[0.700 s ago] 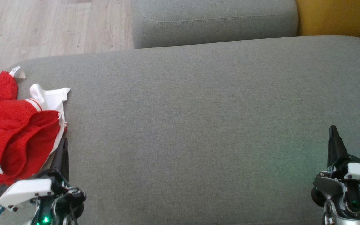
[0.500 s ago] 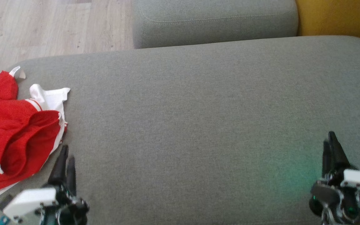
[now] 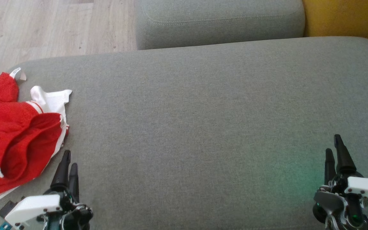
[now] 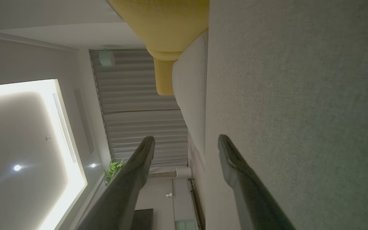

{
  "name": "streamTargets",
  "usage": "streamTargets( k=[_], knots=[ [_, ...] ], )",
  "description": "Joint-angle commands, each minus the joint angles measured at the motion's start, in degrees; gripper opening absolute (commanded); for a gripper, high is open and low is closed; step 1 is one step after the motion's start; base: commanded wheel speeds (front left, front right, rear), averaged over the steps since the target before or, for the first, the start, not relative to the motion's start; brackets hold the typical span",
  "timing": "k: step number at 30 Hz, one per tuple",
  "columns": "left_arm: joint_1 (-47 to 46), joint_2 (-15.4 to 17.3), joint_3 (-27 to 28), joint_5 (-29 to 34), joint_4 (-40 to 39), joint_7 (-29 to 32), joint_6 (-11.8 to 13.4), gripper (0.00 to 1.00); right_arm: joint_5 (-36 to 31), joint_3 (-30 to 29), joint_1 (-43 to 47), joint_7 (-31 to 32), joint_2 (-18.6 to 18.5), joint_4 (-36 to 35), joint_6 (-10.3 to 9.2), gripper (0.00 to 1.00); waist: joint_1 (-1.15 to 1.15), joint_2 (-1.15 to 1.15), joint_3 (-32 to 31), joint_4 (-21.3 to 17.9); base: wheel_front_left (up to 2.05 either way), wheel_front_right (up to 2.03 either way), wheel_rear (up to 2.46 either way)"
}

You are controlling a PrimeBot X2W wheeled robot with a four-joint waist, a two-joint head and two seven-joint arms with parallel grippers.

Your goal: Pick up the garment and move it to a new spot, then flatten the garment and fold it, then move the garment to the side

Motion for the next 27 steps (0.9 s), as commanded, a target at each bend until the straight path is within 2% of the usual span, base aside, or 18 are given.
streamTargets(
  k=[1,11,18,27],
  knots=[
    [-2.9,0.5,-0.1,0.8,-2.6,-0.6,-0.2,1.0,0.4,0.6,-2.5,-0.5,-0.2,-2.7,0.06,1.0,0.0,0.0,0.0,0.0,0.0,0.0,0.0],
    [-3.1,0.6,-0.2,5.9,-4.2,-2.3,-0.3,1.0,-3.0,4.0,-2.8,-2.2,-1.1,-4.6,0.1,1.0,0.0,0.0,-0.1,0.1,0.0,0.0,0.0],
    [-3.3,0.7,-0.2,14.2,-6.1,-3.5,0.5,1.0,-6.9,6.8,-3.3,-4.0,-2.3,-5.1,0.12,1.0,0.0,0.0,-0.1,0.1,0.0,0.0,0.0],
    [-3.0,0.7,-2.4,26.6,-7.3,-5.1,2.6,1.0,-16.9,9.5,-3.7,-5.7,-2.9,-5.6,0.16,1.0,0.0,0.0,-0.2,0.0,0.0,0.0,0.0]
  ],
)
